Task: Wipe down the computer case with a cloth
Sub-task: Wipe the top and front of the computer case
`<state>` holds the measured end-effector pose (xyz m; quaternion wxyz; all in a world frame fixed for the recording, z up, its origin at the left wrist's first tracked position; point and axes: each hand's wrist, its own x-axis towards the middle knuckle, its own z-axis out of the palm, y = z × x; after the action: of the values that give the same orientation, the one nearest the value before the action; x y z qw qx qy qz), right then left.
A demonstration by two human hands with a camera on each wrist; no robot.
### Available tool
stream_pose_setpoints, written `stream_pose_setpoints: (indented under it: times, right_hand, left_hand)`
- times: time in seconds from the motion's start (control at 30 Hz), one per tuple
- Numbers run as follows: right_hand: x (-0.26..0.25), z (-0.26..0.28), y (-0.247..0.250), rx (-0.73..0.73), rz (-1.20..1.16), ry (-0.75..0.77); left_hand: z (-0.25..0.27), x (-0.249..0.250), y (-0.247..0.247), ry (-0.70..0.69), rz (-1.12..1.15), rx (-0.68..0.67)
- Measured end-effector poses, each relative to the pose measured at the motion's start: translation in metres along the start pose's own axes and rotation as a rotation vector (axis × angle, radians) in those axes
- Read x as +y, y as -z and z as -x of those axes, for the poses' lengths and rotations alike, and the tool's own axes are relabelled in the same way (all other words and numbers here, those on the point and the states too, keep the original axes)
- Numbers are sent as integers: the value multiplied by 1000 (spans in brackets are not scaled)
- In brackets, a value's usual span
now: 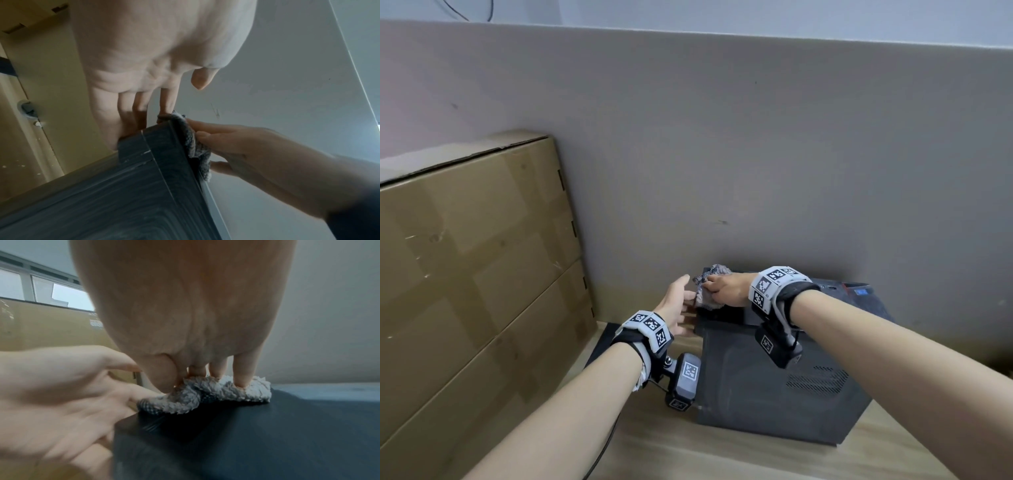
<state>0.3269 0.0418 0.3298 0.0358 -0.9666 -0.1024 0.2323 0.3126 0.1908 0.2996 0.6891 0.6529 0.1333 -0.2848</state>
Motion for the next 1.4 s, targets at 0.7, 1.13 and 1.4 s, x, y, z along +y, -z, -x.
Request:
stream_pose_setpoints:
  times: [0.7,1.13,1.4]
  right_hand:
    - [-22,64,-30,102,12,269]
    - [15,95,-50,244,89,180]
    - [0,78,-54,229,144,200]
  left_hand:
    - [25,13,-12,22,-153,38]
    - [-9,9,-13,-51,-467,59]
    - [7,9,-2,69,-359,31]
